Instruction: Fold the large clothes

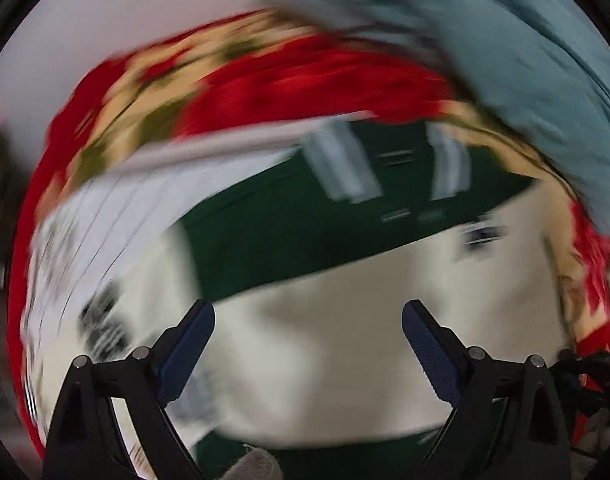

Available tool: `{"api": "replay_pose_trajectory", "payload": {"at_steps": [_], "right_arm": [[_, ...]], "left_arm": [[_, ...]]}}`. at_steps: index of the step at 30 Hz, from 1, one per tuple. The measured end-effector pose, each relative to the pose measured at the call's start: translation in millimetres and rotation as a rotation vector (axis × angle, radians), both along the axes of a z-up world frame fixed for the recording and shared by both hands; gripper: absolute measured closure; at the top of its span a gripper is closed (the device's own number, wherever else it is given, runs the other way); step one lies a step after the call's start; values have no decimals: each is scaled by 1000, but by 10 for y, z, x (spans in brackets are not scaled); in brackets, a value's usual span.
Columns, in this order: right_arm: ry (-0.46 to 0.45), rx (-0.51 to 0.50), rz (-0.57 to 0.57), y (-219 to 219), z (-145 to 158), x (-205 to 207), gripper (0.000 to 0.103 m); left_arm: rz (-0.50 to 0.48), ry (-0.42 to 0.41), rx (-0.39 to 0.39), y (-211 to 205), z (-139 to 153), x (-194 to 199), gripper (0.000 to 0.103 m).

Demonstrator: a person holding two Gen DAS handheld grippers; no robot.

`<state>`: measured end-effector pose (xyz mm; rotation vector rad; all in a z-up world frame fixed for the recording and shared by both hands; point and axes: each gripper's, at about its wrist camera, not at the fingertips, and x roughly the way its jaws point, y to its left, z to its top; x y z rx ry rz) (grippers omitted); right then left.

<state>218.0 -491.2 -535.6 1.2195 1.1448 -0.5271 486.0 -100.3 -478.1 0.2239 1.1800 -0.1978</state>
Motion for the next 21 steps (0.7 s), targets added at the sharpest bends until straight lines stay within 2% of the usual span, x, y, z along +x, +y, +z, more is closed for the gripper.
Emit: {"api": "replay_pose_trajectory", "payload": {"at_steps": [2,3,6,10,12,14,15,18,21], "right_arm": [[42,-47,-36,-235,-121,-78,69],[71,-74,-47,-246,-165,-97,69],[81,-71,-36,-279,-215,-71,69],[63,-26,-35,-315,-262,-101,69],[61,-21,-18,-309,-268,-107,69],[71,-28,9,-258,-265,-64,69],[81,-28,24,-234,-269,-31,69],[107,-18,55,-227,-266,86,69],[115,-18,82,-214,-135,199,69]], "left_arm": [[-77,-3,10,-548,-56,70,7],[-115,-1,13,-853,-102,105,7],[-169,13,43,-1505,-337,270,7],[-153,48,184,-2020,-878,572,7],[-116,51,297,-2035,-1164,730,7],[-82,91,300,-1915,-1350,845,4],[-72,103,261,-1829,-1367,861,4],[-83,77,257,-1700,-1213,784,4],[-37,29,182,-1387,-873,650,4]]}}
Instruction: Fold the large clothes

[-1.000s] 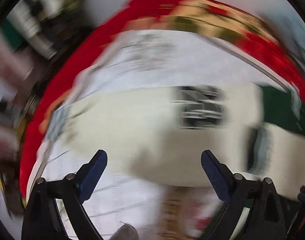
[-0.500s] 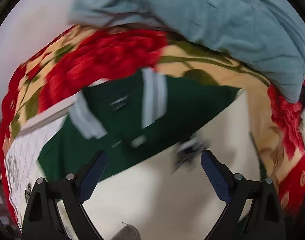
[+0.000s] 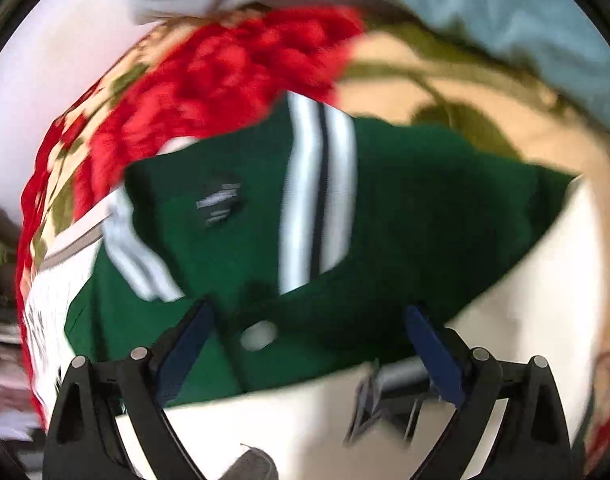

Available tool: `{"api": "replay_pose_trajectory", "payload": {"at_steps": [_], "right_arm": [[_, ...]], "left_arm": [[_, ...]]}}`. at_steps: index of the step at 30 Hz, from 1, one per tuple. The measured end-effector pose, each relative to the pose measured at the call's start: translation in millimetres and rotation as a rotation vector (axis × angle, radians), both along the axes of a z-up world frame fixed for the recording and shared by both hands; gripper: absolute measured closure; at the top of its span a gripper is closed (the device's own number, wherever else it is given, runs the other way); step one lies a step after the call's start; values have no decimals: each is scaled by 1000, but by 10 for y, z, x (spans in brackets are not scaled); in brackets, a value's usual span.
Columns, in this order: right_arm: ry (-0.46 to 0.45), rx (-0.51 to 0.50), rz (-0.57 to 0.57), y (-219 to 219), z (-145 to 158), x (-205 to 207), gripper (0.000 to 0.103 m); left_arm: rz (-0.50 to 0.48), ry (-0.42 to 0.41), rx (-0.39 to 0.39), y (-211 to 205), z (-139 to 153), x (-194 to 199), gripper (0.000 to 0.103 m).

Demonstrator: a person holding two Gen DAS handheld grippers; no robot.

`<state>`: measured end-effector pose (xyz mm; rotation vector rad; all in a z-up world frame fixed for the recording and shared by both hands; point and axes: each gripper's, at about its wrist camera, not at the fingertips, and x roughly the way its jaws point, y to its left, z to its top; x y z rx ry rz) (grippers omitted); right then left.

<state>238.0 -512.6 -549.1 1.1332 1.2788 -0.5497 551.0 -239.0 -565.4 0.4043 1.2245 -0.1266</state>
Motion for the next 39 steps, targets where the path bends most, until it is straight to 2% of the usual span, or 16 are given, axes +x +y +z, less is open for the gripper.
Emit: {"api": "replay_pose_trajectory", "payload": {"at_steps": [5,9,15,17,19,21,25,27,29,30,31,32,34,35,37,39], "right_arm": [[-28,-70,174,226,421,279,66],[-10,-57,314,632,492,580,66],[7,1,538,1649,365,1155,66],[-3,-7,633,2063,338,1349,60],[-11,-7,705,2411,305,1462,50],[-13,-14,794,2879,263,1589,50],[-24,-23,914,3551,263,1702,50],[-46,-36,950,3805,274,1733,49],[-78,-49,968,3952,312,1741,40],[-97,-57,972,4008,337,1739,30],[-127,-73,975,4097,377,1746,22],[-142,-82,976,4165,402,1771,21],[-165,-87,984,4351,416,1803,21],[-167,-84,987,4410,415,1812,21],[-161,-82,992,4514,417,1854,21],[-149,-93,1015,4673,375,1888,20]], "left_arm": [[204,-57,-144,1089,540,-430,4],[489,-26,-175,2307,676,-1053,4],[901,24,-204,4011,544,-2078,4],[1014,39,-226,4507,444,-2336,4],[1124,32,-292,4962,320,-2504,5],[1239,26,-374,5438,167,-2609,5],[1442,-69,-525,6271,-54,-2715,5],[1488,-85,-531,6576,-145,-2677,6],[1481,-115,-518,6785,-160,-2590,6],[1458,-139,-494,6874,-137,-2531,7],[1442,-170,-460,6956,-98,-2471,15],[1432,-189,-434,7021,-70,-2428,23],[1436,-207,-362,7178,-41,-2358,56],[1434,-223,-343,7270,-28,-2371,69],[1391,-244,-313,7325,39,-2316,83],[1323,-276,-267,7279,182,-2242,86]]}}
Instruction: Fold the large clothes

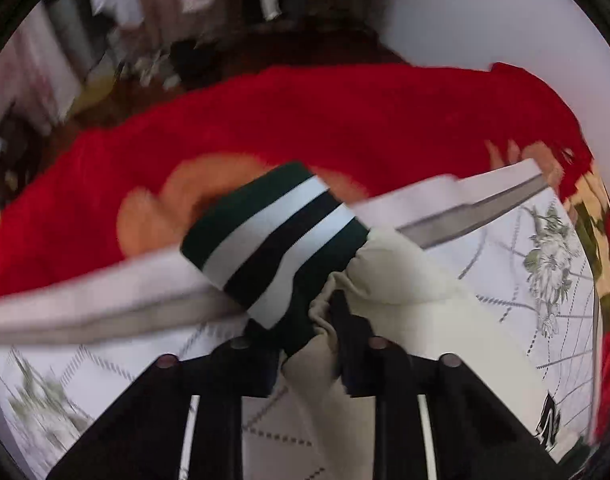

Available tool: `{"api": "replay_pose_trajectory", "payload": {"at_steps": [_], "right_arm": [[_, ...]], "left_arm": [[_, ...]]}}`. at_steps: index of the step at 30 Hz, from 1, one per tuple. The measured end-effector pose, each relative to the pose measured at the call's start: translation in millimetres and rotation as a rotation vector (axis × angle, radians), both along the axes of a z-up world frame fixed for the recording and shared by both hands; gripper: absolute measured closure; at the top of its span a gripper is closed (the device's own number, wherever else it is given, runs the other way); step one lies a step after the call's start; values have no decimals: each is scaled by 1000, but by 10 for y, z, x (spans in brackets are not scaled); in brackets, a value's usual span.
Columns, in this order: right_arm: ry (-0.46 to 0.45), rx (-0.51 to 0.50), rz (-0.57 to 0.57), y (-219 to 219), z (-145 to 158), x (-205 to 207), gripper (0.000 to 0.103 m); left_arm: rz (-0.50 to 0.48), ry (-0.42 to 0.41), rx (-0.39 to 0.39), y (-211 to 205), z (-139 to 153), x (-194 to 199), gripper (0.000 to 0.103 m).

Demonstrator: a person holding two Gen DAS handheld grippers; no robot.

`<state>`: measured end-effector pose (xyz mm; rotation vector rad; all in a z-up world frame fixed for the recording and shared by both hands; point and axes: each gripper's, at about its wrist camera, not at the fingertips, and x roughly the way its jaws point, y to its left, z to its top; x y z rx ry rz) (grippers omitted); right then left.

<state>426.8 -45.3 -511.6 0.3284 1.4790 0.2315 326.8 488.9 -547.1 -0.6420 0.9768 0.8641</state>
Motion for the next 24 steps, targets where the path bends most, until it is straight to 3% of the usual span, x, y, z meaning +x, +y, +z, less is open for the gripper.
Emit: {"api": "replay_pose_trajectory", "payload": {"at_steps": [3,4,8,9,10,12,14,17,20,22,24], "right_arm": [[38,-142,58,150,-192,27,21],[36,-177,58,184,-251,47,26],[-29,-206,-36,126,-148,112,61],[-56,-205,-48,119,-78,123,73],[-101,-179,-56,126,40,154,94],[-95,-173,-43,182,69,238,93],[-14,-153,-25,202,-92,337,89],[28,-55,-66,-6,-75,357,86],[-1,22,-123,-363,157,210,59],[-28,-64,-145,-517,303,109,29],[-35,-213,-150,-676,341,17,24]], "left_arm": [[-68,-24,71,-82,260,65,87],[-89,-30,88,-125,321,131,87],[-149,-45,132,-182,558,213,87],[-151,-55,135,-131,604,217,88],[-153,-66,141,-143,655,185,88],[-155,-84,155,-160,754,142,88],[-157,-97,170,-221,805,128,88],[-159,-129,197,-343,963,142,89],[-198,-173,257,-594,1214,186,89],[-258,-194,320,-853,1425,242,90],[-324,-206,377,-1147,1602,306,90]]}}
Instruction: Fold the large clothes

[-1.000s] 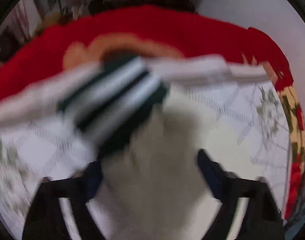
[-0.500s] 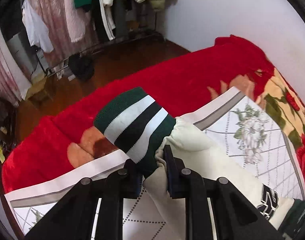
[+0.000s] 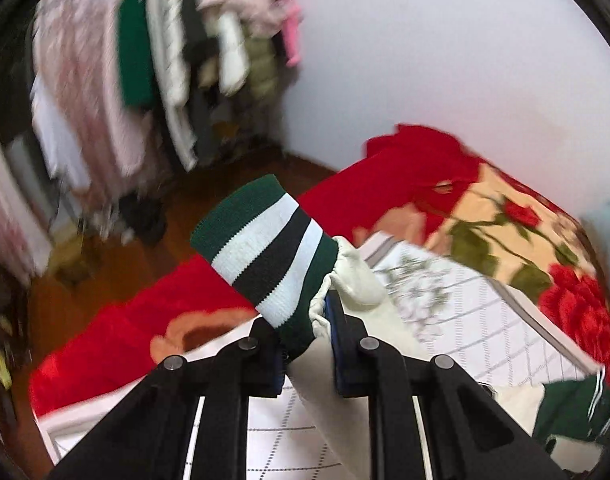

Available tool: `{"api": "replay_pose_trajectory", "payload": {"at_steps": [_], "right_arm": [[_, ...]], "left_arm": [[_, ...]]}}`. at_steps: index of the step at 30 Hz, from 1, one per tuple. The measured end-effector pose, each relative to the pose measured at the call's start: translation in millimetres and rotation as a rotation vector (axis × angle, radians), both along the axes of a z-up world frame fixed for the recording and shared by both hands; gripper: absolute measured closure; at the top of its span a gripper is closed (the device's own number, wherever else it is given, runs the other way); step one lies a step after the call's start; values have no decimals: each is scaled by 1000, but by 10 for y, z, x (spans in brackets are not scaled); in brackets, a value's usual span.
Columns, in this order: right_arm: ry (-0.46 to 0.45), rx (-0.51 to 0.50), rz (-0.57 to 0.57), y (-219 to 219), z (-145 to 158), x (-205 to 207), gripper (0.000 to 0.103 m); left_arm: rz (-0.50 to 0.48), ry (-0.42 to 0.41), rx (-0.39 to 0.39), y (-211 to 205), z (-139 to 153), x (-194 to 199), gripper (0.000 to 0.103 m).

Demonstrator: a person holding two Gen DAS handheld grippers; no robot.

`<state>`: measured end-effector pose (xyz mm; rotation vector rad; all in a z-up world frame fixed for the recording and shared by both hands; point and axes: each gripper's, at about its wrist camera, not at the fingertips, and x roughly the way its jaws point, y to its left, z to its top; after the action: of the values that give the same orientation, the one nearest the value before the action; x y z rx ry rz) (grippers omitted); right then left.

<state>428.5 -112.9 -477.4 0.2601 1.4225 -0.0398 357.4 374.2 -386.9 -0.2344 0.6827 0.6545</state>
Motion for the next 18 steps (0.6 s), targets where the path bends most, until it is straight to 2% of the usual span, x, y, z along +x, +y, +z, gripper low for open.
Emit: {"api": "replay_pose_trajectory", "payload": {"at_steps": [3,6,8,14,18], "right_arm": [[22,-118,-8,-235,-61,-80,6],[17,-208,-22,-489,-49,-155,6],[5,-243,-32,-648,-25,-216,6],[-19,-231,-102,-1183,27,-337,6],[-27,-190,-187,-1729,72,-527,6]], "left_arm": [[-114,14,88,-562,213,117,90],[-236,15,144,-1178,347,177,90],[-312,15,145,-1544,388,207,91],[-523,20,122,-2674,463,224,91],[-656,22,70,-3414,456,200,91]]}}
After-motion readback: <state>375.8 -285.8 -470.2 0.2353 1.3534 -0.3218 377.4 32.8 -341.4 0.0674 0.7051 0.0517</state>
